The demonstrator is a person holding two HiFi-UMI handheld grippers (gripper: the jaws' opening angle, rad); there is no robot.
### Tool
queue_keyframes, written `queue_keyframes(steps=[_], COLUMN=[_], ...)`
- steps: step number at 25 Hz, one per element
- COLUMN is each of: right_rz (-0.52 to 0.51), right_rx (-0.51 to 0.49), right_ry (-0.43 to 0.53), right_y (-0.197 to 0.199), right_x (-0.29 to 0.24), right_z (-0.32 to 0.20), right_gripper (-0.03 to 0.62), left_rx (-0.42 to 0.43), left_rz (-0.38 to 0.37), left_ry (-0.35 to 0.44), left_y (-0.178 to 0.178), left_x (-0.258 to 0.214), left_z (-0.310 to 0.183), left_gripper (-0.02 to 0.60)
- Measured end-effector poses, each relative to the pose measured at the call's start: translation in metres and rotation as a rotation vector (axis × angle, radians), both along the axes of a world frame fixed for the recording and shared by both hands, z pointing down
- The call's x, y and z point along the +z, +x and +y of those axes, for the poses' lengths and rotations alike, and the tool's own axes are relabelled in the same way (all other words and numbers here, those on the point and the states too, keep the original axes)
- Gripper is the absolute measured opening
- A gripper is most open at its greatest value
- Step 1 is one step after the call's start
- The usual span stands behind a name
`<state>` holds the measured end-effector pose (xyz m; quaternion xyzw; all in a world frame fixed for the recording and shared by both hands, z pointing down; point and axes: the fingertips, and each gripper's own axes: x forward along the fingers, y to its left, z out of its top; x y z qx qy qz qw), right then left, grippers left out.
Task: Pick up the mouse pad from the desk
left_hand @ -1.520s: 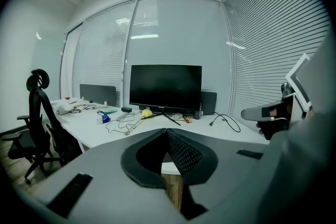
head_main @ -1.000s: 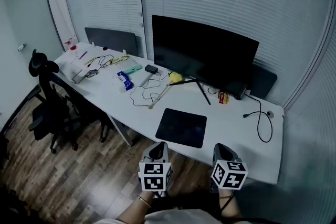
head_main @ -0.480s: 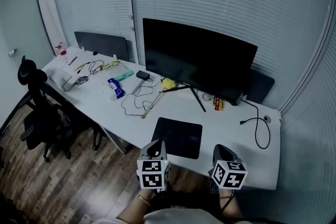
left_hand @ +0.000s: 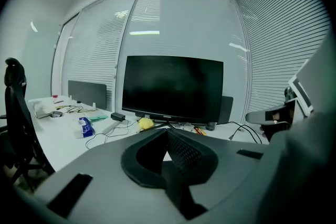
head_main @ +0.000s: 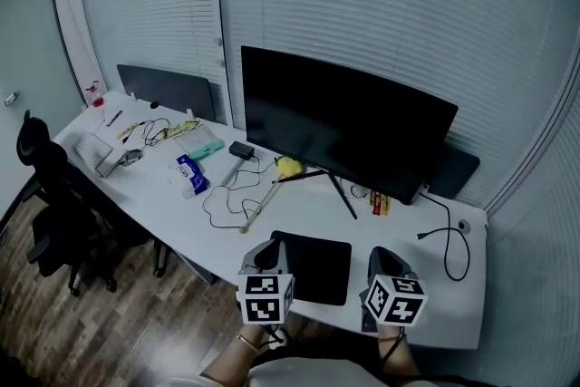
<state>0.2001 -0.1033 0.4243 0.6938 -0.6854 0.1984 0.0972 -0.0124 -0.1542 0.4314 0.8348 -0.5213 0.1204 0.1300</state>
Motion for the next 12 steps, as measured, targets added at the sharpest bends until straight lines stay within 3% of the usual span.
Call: queue_keyframes(steps=[12], right_rz=[0.013], right_rx=[0.030], right_ry=[-0.005], right_y=[-0.008], right_x=[0.000], right_z=[-0.075], right_gripper=[0.034], left_rx=[0.018], left_rz=[0.023], left_ry=[-0.007], left_y=[-0.008], left_x=[0.001], left_z=[-0.080], left_gripper=[0.017])
